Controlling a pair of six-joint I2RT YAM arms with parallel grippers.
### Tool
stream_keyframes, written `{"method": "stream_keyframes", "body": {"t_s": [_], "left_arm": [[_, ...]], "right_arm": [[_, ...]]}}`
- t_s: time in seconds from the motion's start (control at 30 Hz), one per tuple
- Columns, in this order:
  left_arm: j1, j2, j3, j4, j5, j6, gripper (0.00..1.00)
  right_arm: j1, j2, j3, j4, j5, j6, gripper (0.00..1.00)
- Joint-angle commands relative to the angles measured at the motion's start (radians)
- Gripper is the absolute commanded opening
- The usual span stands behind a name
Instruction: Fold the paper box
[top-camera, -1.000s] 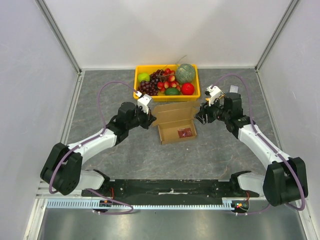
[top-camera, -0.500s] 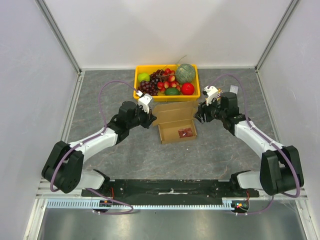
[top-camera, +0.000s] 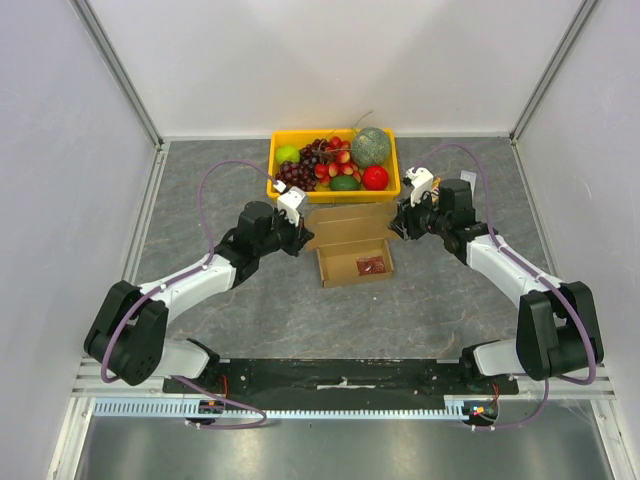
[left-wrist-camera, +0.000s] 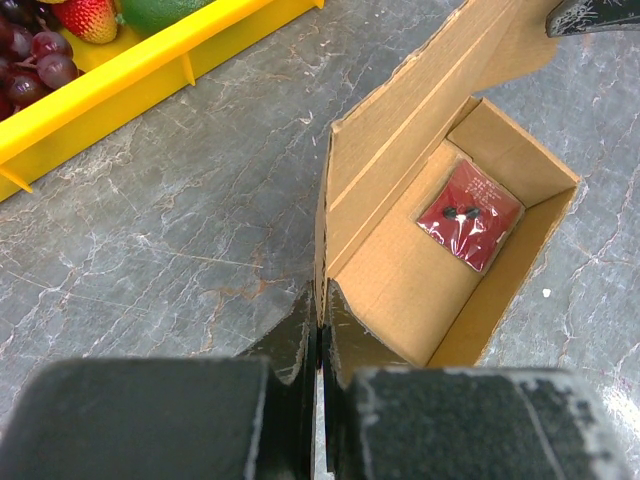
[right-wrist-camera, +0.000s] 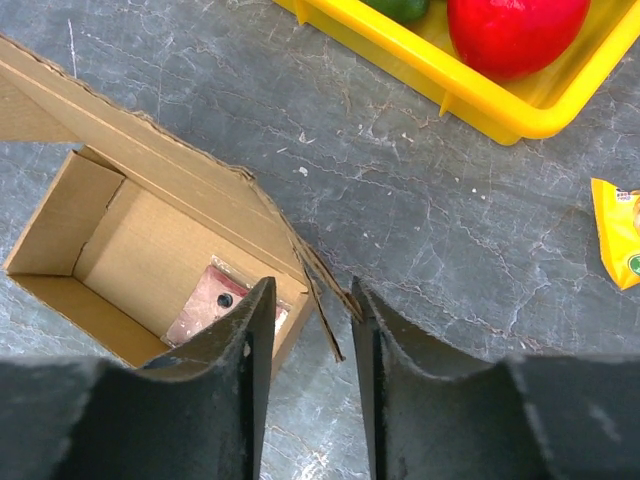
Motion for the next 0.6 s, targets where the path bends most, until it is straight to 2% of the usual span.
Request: {"method": "stream_keyframes", "body": {"t_s": [0.0, 0.57], "left_arm": [[0.005, -0.002, 0.038, 0.020, 0.020, 0.042, 0.02], [0.005, 0.009, 0.051, 0.014, 0.017, 0.023, 0.02]], "right_arm": [[-0.001, 0.008, 0.040, 0.033, -0.013, 0.005, 0.40], [-0.003, 0.032, 0.048, 0.033, -0.021, 0.034, 0.26]]}}
